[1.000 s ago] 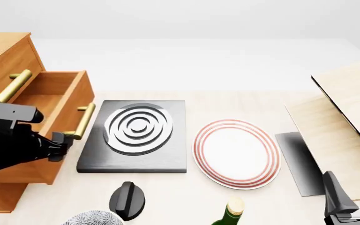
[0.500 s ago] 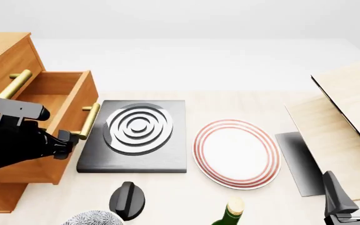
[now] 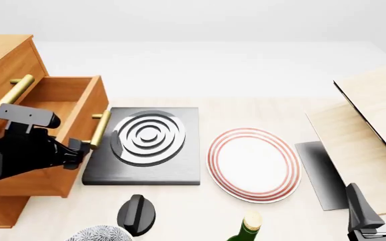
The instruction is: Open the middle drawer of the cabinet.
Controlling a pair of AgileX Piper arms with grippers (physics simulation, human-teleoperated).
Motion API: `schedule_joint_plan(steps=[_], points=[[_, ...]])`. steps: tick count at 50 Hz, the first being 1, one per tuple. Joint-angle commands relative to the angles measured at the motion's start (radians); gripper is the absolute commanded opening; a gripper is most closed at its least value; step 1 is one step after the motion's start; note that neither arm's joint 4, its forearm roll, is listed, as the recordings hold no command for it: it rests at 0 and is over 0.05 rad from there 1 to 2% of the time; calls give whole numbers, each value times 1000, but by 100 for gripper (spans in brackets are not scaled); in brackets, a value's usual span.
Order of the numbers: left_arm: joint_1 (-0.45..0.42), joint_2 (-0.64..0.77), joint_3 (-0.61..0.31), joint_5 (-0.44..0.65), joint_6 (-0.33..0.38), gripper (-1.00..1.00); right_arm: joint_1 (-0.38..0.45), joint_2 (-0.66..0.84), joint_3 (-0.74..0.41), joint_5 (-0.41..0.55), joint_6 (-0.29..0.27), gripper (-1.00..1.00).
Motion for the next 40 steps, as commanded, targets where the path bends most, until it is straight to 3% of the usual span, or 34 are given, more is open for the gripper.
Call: schedule_joint_plan(steps=[1, 40], points=[[-43, -35, -19, 11, -6, 100, 0, 0, 0, 0, 0, 100], [-112, -7, -38, 5, -25, 100, 0, 0, 0, 0, 0, 100]])
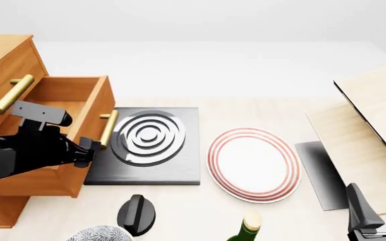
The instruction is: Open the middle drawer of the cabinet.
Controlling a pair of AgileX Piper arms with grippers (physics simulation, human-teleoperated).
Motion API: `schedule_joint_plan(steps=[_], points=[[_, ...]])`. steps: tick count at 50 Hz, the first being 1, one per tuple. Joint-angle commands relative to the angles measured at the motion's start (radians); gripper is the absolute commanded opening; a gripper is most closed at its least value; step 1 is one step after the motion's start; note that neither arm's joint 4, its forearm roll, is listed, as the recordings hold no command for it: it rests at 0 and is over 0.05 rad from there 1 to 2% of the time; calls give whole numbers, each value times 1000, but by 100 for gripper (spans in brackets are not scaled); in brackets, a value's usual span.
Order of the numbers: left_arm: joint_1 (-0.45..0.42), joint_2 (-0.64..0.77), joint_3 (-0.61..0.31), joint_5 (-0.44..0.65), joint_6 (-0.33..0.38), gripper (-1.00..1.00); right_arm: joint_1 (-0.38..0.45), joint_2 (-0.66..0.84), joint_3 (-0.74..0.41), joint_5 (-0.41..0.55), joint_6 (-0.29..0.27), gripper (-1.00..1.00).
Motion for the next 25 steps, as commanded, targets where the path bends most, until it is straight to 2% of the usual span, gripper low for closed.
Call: schedule_joint_plan(steps=[1, 25], points=[[-52, -51, -18, 26, -10, 100, 0, 0, 0, 0, 0, 100], [-88, -49, -31, 34, -21, 100, 0, 0, 0, 0, 0, 100]])
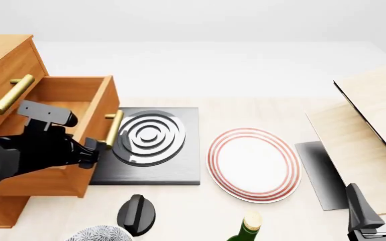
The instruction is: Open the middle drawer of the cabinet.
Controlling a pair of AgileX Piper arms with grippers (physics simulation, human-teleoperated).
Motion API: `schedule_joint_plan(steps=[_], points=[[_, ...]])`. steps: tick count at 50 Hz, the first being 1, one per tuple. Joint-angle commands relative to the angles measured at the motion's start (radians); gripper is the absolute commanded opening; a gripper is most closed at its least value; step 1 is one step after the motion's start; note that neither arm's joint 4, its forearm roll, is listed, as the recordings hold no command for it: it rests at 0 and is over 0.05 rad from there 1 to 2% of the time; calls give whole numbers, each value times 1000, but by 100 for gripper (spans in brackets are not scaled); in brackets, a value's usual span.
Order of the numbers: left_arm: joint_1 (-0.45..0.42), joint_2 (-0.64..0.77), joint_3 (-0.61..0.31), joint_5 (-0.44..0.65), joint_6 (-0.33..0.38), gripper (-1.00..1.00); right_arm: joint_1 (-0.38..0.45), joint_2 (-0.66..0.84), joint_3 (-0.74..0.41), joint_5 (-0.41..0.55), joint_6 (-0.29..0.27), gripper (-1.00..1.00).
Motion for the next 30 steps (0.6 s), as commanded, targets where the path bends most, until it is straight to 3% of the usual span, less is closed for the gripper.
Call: schedule_joint_plan(steps=[1, 30], points=[[-46, -54, -23, 25, -5, 100, 0, 0, 0, 0, 0, 100], [-78, -39, -32, 20, -8, 100, 0, 0, 0, 0, 0, 100]])
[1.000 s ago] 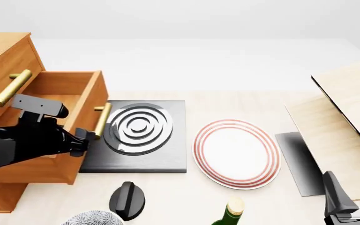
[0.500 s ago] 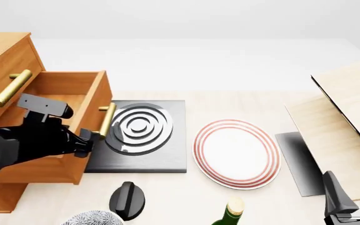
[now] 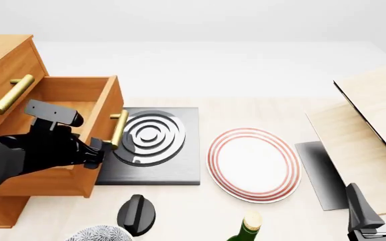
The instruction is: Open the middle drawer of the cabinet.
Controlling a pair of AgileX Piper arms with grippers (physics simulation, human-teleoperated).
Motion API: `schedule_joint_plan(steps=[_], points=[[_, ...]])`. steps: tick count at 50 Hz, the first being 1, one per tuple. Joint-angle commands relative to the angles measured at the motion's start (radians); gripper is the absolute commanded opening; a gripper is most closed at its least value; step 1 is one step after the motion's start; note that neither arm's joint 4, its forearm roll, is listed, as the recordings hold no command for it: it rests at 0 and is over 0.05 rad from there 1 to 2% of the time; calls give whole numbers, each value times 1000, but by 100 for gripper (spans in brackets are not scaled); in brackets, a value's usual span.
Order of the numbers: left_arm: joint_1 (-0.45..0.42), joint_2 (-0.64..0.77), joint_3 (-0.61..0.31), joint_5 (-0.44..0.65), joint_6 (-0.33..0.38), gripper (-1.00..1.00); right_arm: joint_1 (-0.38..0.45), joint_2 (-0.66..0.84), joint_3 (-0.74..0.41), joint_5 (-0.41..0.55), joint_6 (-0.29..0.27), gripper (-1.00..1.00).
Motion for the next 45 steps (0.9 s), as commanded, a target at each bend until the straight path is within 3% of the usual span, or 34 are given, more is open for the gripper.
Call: schedule_joint_plan(steps=[1, 45], points=[[-43, -48, -23, 20, -4, 100, 0, 0, 0, 0, 0, 100], [-147, -37, -55, 6, -55, 100, 0, 0, 0, 0, 0, 100]])
